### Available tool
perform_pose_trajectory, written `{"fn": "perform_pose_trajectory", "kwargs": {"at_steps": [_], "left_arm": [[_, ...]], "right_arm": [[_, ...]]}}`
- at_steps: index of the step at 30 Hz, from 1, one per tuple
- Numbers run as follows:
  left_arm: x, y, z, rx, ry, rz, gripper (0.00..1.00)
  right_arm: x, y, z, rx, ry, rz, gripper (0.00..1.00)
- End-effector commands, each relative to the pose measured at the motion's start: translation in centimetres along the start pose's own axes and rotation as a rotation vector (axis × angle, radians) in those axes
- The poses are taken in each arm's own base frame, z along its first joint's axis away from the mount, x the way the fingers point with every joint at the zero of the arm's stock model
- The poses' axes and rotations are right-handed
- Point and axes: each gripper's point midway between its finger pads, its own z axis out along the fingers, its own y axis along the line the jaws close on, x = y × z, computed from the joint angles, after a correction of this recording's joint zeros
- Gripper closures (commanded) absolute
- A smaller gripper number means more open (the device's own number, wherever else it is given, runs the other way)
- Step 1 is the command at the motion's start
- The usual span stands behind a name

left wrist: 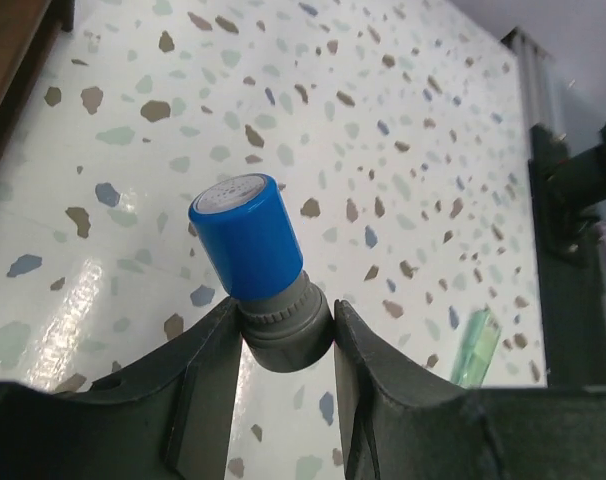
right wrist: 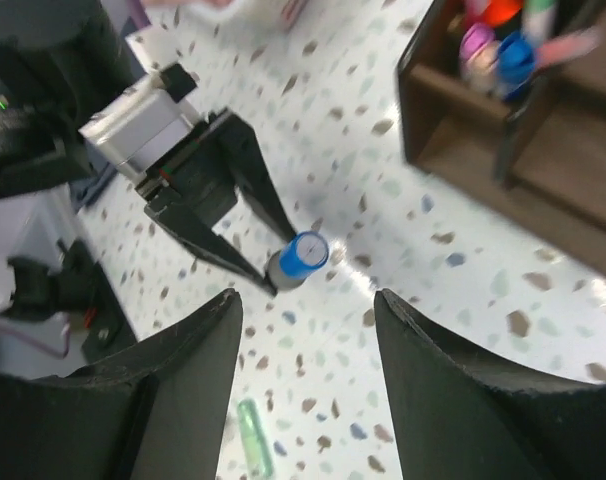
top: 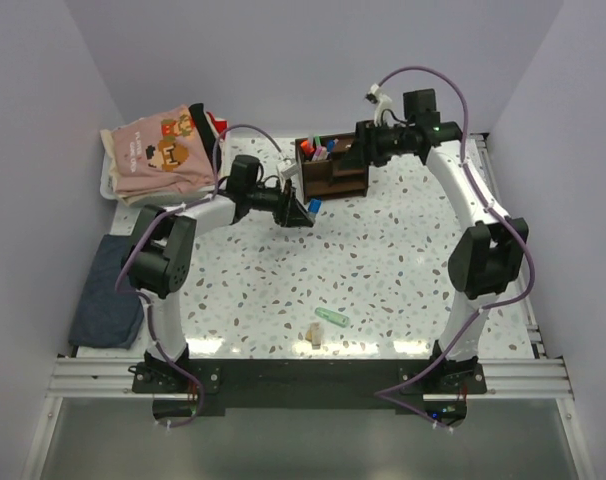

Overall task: Sort the stationery into containers
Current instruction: Place the stationery in the storage box.

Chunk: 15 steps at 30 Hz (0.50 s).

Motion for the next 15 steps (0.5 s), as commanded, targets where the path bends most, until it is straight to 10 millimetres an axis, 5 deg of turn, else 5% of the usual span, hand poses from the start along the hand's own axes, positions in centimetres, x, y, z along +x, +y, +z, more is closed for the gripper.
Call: {"fn": "perform_pose_trajectory", "kwargs": {"at_steps": [1,10,15], "left_arm": [[1.5,-0.5,-2.4,-0.114,0.160,0.369,1.00],[0.8,-3.5,-2.2,-0.111,0.182,0.500,1.00],[0.5,-5.4,-0.9,-0.066,0.184,0.511,1.00]], "right_arm": [[6.2,2.1,0.7,-0.134,0.184,0.069,0.41],[9.6,3.0,2.3,-0.125,0.286,0.089,0.36],[9.0,3.5,3.4,-0.124,0.281,0.065,0.32]]}}
